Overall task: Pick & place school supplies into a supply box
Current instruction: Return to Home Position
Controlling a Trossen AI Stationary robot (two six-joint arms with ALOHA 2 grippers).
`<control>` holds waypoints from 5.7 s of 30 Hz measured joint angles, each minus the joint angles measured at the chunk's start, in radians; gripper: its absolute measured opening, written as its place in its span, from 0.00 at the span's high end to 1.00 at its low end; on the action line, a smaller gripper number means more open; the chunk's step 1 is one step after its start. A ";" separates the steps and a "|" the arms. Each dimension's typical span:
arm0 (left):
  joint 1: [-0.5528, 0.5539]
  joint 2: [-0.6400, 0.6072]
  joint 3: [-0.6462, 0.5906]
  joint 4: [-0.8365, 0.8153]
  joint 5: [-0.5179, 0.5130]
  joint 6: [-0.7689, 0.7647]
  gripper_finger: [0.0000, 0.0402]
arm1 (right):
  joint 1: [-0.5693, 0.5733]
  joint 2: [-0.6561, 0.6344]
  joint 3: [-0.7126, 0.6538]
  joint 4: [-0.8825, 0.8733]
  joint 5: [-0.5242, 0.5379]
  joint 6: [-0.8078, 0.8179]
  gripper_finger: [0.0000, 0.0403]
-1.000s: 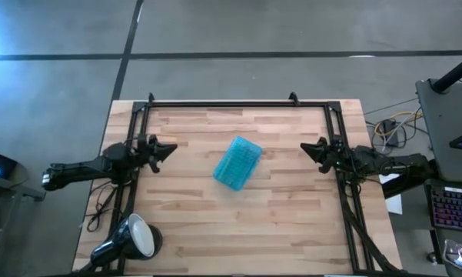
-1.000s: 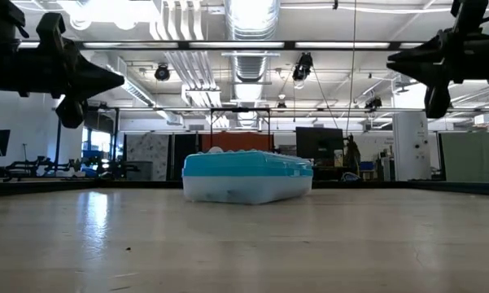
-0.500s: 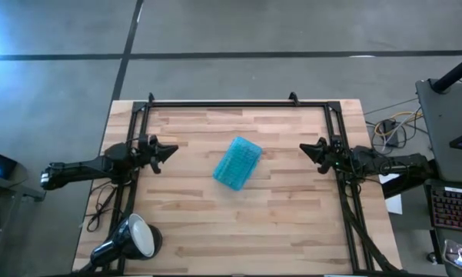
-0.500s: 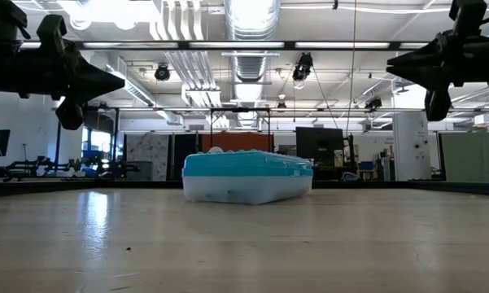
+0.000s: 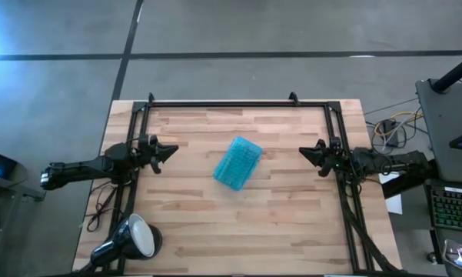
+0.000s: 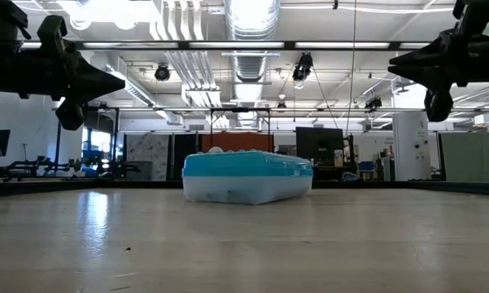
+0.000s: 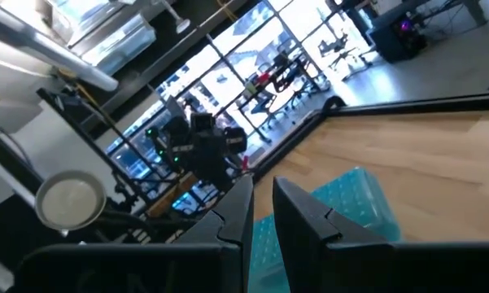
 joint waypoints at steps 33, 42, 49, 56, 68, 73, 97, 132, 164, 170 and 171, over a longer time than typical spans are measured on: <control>0.003 0.001 -0.001 0.070 0.324 0.630 1.00 | -0.008 0.100 0.002 -0.048 -0.001 -0.007 0.89; 0.000 0.023 0.000 0.004 0.376 -0.129 1.00 | -0.008 0.195 0.002 -0.047 0.000 -0.007 0.89; -0.018 -0.020 -0.002 0.001 0.374 -0.293 1.00 | -0.008 0.191 0.002 -0.047 0.000 -0.008 0.89; -0.024 -0.067 -0.003 0.025 0.381 -0.293 1.00 | -0.009 0.075 0.001 -0.045 0.000 -0.008 0.89; -0.024 -0.067 -0.003 0.025 0.379 -0.291 1.00 | -0.057 0.000 0.000 -0.030 -0.001 -0.008 0.89; -0.024 -0.068 -0.003 0.026 0.378 -0.291 1.00 | -0.123 0.000 0.000 -0.025 0.000 -0.008 0.89; -0.024 -0.002 -0.001 0.027 0.378 -0.291 1.00 | -0.124 0.000 0.000 -0.031 0.000 -0.055 0.89; -0.024 -0.002 0.000 0.028 0.378 -0.291 1.00 | -0.160 0.000 0.001 -0.085 -0.522 -0.779 0.89; -0.018 0.029 0.002 -0.019 0.323 0.521 1.00 | -0.161 0.000 0.001 -0.084 -0.523 -0.777 0.89; -0.018 0.041 0.003 -0.022 0.324 0.498 1.00 | -0.161 0.000 0.001 -0.083 -0.523 -0.777 0.89; -0.018 0.041 0.002 -0.023 0.325 0.481 1.00 | -0.161 0.000 0.001 -0.083 -0.523 -0.777 0.89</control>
